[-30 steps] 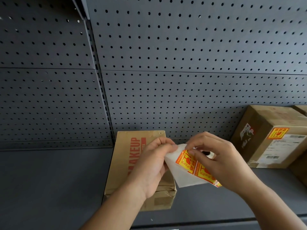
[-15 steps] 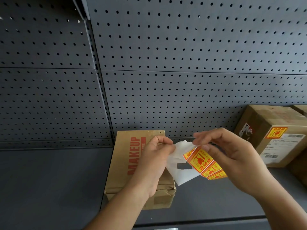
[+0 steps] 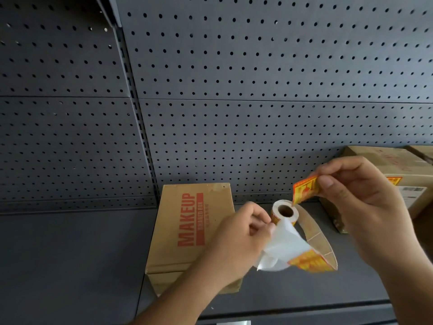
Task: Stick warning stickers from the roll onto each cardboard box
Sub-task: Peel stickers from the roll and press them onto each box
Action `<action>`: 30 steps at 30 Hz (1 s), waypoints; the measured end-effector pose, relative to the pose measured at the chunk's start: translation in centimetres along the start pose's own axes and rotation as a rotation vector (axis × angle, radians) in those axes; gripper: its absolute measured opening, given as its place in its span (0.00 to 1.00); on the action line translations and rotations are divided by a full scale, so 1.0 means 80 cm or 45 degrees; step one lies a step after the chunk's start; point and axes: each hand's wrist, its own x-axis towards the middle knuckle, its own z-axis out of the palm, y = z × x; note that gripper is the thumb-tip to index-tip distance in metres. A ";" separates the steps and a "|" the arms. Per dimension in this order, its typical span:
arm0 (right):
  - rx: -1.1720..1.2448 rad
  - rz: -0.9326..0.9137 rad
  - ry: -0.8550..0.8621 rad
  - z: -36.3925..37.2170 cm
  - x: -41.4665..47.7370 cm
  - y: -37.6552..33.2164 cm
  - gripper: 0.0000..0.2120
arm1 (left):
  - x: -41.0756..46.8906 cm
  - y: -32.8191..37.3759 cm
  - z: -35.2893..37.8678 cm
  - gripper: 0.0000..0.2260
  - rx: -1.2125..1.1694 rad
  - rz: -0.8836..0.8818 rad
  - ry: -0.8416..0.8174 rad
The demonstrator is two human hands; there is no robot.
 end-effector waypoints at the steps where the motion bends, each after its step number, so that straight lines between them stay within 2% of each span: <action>1: -0.001 0.010 -0.018 0.003 0.000 -0.001 0.03 | -0.004 0.000 0.001 0.05 0.090 0.041 -0.055; 4: -0.053 0.059 -0.141 0.011 0.000 -0.003 0.04 | -0.012 0.004 -0.004 0.09 0.120 0.151 -0.047; 7: -0.113 0.138 -0.245 0.019 0.001 -0.005 0.05 | -0.015 0.005 -0.017 0.15 -0.318 0.165 0.060; 9: -0.146 0.177 -0.334 0.029 0.001 -0.005 0.06 | -0.016 0.005 -0.029 0.19 -0.504 0.142 0.060; 12: -0.146 0.215 -0.502 0.047 0.002 -0.001 0.09 | -0.021 0.009 -0.043 0.14 -0.515 0.147 0.057; 17: -0.161 0.191 -0.563 0.080 0.008 0.003 0.18 | -0.027 -0.001 -0.057 0.05 -0.559 0.079 0.274; 21: -0.192 0.202 -0.407 0.101 0.011 0.012 0.21 | -0.032 -0.005 -0.069 0.05 -0.667 0.067 0.514; 23: -0.030 0.357 -0.315 0.114 0.006 0.018 0.23 | -0.030 -0.009 -0.076 0.05 -0.786 0.031 0.643; 26: 0.219 0.640 -0.303 0.135 -0.006 0.026 0.23 | -0.031 -0.013 -0.083 0.04 -0.969 -0.025 0.727; 30: 0.315 0.703 -0.308 0.159 -0.012 0.027 0.10 | -0.036 -0.017 -0.082 0.05 -1.032 -0.061 0.709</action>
